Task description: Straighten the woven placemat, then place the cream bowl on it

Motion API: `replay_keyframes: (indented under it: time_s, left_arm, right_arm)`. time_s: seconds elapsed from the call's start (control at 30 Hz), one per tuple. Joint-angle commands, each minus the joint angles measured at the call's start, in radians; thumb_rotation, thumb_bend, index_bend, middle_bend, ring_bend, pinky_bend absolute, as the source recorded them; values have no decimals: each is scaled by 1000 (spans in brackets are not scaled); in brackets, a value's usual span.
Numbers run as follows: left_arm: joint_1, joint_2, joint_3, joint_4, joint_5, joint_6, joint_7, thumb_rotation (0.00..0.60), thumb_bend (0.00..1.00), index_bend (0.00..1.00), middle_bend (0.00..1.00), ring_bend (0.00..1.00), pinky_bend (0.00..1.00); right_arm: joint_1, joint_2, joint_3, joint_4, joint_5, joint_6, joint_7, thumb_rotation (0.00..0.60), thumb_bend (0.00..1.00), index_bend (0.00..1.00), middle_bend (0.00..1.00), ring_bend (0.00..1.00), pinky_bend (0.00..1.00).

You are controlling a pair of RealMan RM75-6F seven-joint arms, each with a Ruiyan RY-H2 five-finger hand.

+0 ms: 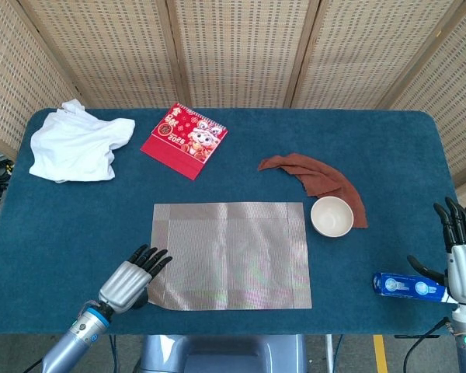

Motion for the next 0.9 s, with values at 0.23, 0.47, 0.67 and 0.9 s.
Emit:
replay_keyframes:
  time_s: [0.23,0.47,0.67,0.9]
  left_arm:
    - [87,110,19,-25,99,161,-120,600,253,0,0,0,0]
    - [164,189,2,-7,117,297,-144,600,251,0,0,0,0]
    - [206,244,-12,-15,98,344,-203,600,250,0,0,0,0]
    - [220,297,-50,-27,64,352,-254,600,250,0,0,0,0]
  right_arm:
    - [3,-3,-10,-4,-10,-8,-23,600,275,91,0,0,0]
    - [8,-9,-21,-10,-24,-17,-55,600,274,91,0,0,0]
    - [21,-17,-30,-21,-30,-43,-78,600,274,161,0,0,0]
    - [109,-73,-22,-29,-17,-177,-193,600,276,282,65,0,0]
